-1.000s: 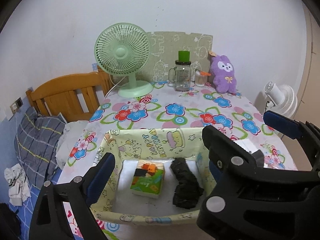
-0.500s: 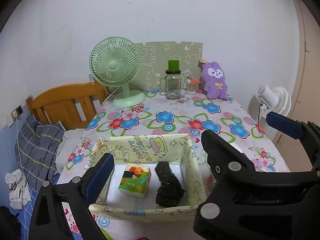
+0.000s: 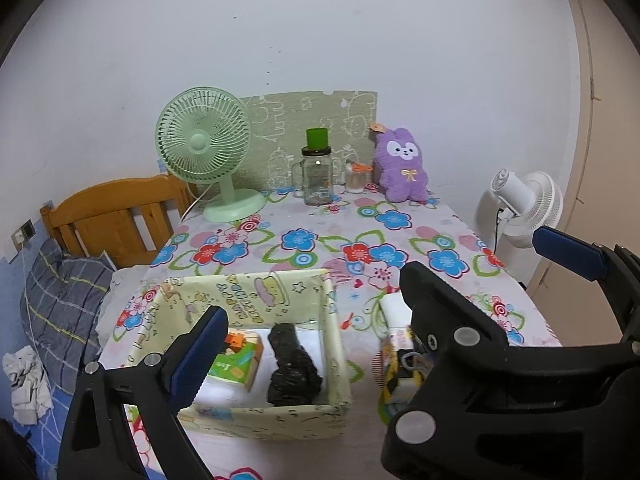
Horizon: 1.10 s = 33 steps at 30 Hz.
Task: Organize soft objects
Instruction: 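Withdraw both tools from the box back toward the item pile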
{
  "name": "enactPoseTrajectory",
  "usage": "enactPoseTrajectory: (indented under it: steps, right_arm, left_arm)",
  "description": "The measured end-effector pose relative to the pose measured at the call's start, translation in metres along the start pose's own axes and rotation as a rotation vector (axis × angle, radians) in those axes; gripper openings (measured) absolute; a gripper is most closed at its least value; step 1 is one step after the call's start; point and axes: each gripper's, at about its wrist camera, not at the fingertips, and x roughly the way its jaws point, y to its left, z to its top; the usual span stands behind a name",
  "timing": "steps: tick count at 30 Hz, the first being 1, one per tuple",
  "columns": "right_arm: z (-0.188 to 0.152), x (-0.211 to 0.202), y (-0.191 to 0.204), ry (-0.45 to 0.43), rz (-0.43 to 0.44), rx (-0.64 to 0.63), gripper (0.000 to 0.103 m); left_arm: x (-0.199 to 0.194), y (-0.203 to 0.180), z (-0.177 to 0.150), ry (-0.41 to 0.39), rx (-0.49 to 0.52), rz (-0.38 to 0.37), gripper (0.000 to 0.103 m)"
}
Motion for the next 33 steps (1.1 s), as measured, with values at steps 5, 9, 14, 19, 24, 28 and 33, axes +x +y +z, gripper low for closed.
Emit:
enactPoseTrajectory:
  steps: [5,9,14,19,24,28,33]
  right_arm:
    - [-0.007,-0.003,-0.013,0.007,-0.007,0.015,0.103]
    - [-0.015,-0.006,-0.023,0.002,-0.006,0.031,0.103]
    - [-0.025,-0.008,-0.035,0.0,-0.006,0.048,0.103]
    - [-0.036,-0.008,-0.047,-0.001,-0.015,0.063,0.103]
    - [-0.049,-0.003,-0.057,0.004,-0.033,0.07,0.103]
    - [-0.058,0.002,-0.066,0.016,-0.037,0.068,0.103]
    - [-0.07,0.009,-0.074,0.026,-0.056,0.079,0.103]
  left_arm:
    - [0.0,-0.013,-0.003,-0.001,0.01,-0.019,0.098]
    - [0.001,-0.024,-0.007,-0.01,0.019,-0.029,0.098]
    - [0.002,-0.039,-0.013,-0.016,0.029,-0.045,0.098]
    - [0.007,-0.051,-0.021,-0.008,0.032,-0.061,0.098]
    - [0.017,-0.062,-0.03,0.004,0.032,-0.082,0.098]
    - [0.027,-0.071,-0.038,0.019,0.043,-0.107,0.098]
    - [0.037,-0.08,-0.046,0.051,0.054,-0.129,0.097]
